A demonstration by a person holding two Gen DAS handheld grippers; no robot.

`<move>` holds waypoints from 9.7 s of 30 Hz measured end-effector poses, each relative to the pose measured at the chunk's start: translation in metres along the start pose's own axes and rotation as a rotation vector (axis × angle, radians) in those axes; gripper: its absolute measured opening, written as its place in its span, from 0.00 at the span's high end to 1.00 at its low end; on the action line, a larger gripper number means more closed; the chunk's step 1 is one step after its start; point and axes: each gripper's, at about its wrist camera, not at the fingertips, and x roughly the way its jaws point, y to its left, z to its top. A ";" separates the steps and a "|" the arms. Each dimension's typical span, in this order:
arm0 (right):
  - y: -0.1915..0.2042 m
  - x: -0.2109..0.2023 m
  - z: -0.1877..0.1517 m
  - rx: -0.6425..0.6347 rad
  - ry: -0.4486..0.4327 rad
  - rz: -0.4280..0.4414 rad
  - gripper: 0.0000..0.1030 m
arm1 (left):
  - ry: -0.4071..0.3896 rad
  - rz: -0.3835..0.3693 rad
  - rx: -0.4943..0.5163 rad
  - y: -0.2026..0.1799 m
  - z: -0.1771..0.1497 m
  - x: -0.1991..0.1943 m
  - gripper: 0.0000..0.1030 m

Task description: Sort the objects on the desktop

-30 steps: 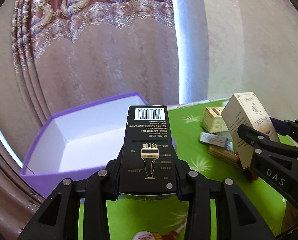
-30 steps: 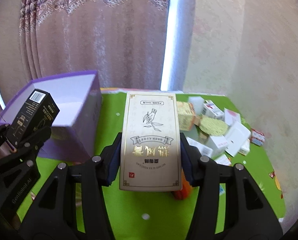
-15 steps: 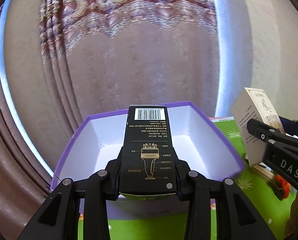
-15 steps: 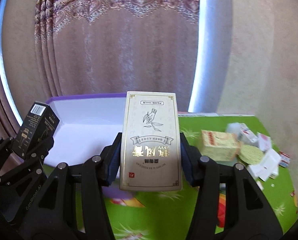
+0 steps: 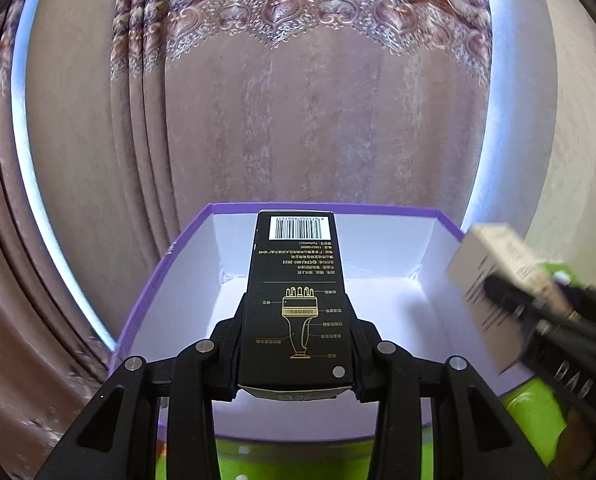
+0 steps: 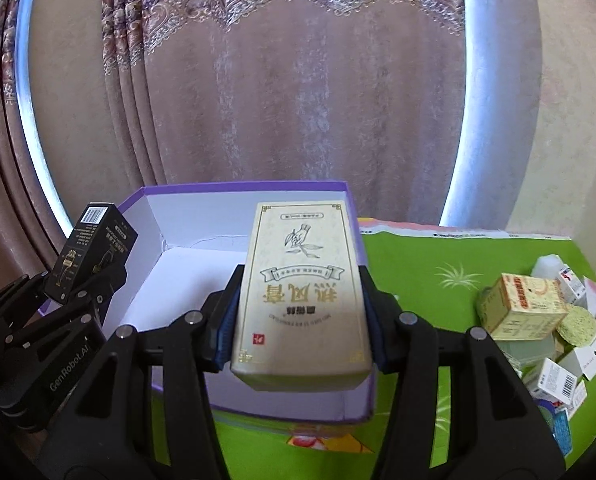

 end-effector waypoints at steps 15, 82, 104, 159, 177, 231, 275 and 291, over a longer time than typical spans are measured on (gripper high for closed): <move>-0.004 -0.007 -0.014 -0.012 0.001 0.001 0.17 | 0.012 -0.049 -0.013 0.000 -0.015 0.008 0.32; -0.271 -0.094 -0.167 0.315 0.233 -0.239 0.09 | 0.395 -0.820 0.153 -0.248 -0.127 0.020 0.28; -0.254 -0.078 -0.160 0.140 0.297 -0.237 0.65 | 0.511 -0.907 0.065 -0.269 -0.141 0.044 0.57; -0.063 -0.061 -0.011 0.028 0.034 0.064 0.65 | -0.288 -0.179 -0.092 -0.076 -0.029 -0.006 0.64; -0.064 -0.017 -0.018 -0.002 0.037 0.052 0.32 | -0.231 -0.136 -0.108 -0.074 -0.028 -0.014 0.37; -0.077 0.053 -0.004 0.018 0.190 0.091 0.25 | -0.188 -0.136 0.340 -0.115 0.194 0.085 0.14; -0.106 -0.015 -0.017 0.028 0.145 0.035 0.13 | -0.287 -0.240 0.267 -0.137 0.200 0.025 0.11; -0.114 0.020 -0.017 -0.032 0.182 0.019 0.07 | -0.311 -0.297 0.310 -0.173 0.196 0.055 0.03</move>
